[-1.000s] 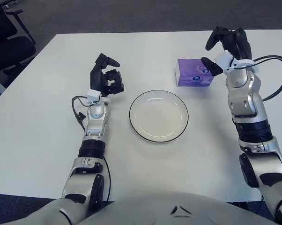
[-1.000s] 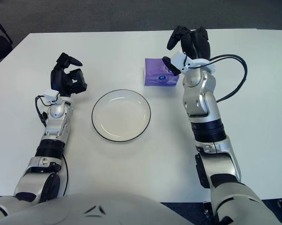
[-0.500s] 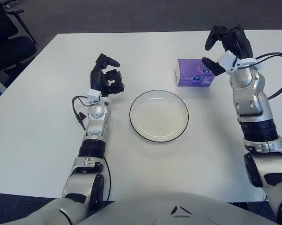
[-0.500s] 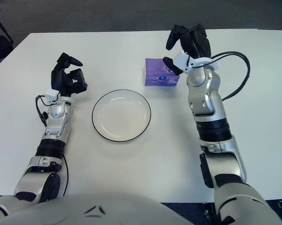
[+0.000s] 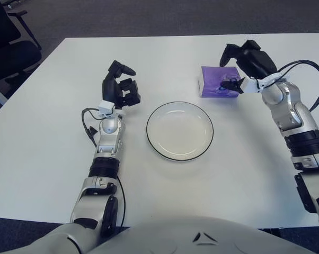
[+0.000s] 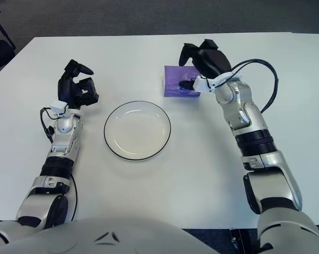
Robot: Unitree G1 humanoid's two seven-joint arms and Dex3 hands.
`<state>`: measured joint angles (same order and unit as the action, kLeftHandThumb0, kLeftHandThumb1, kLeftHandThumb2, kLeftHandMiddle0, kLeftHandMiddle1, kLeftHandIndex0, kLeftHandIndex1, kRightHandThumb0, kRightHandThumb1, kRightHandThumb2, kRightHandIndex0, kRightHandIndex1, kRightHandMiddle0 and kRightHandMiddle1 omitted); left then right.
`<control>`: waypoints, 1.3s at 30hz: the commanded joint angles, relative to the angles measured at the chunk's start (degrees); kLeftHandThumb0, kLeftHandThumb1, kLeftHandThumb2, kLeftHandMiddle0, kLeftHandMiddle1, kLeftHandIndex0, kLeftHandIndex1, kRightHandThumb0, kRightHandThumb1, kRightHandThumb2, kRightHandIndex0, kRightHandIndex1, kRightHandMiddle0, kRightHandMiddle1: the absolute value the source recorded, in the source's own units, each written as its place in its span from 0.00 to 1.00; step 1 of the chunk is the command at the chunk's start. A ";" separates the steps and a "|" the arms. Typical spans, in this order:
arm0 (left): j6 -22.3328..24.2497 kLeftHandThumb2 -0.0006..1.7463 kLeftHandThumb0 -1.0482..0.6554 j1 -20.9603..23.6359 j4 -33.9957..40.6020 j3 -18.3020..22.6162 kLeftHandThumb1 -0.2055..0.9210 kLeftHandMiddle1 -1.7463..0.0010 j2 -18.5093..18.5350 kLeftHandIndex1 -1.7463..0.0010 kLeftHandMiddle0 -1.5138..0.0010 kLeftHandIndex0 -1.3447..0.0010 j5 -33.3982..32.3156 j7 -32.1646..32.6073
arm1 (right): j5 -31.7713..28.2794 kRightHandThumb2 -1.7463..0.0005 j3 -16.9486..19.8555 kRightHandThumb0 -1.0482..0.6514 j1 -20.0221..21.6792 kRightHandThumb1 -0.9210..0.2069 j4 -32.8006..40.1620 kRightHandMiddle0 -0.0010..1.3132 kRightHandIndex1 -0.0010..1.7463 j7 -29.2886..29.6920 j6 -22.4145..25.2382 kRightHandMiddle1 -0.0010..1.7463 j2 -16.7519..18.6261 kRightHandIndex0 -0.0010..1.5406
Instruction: Put the tissue paper into the plate.
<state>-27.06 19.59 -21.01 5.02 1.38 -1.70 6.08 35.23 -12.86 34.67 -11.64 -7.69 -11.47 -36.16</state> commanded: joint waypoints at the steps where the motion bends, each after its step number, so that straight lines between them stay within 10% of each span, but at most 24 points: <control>1: 0.32 0.70 0.35 -11.50 -7.53 -0.56 0.53 0.00 -3.95 0.00 0.14 0.59 -0.43 0.11 | 2.11 0.71 -2.37 0.05 3.26 0.18 -2.83 0.00 0.26 -2.94 -4.96 0.47 -3.18 0.01; 12: 0.73 0.71 0.35 -11.56 -7.38 -0.67 0.52 0.00 -4.07 0.00 0.13 0.58 -0.49 0.09 | 1.21 0.78 -5.81 0.00 8.07 0.01 -9.47 0.00 0.00 -10.90 -9.99 0.16 -2.99 0.00; 39: 0.63 0.71 0.35 -11.74 -7.31 -1.05 0.52 0.00 -4.49 0.00 0.14 0.58 0.03 0.67 | 3.12 0.71 -11.27 0.00 16.57 0.00 -23.61 0.00 0.00 -17.35 -12.98 0.05 2.00 0.00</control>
<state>-27.01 19.61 -20.99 4.93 1.37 -1.68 6.08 36.95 -22.65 47.62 -32.61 -24.68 -24.42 -35.43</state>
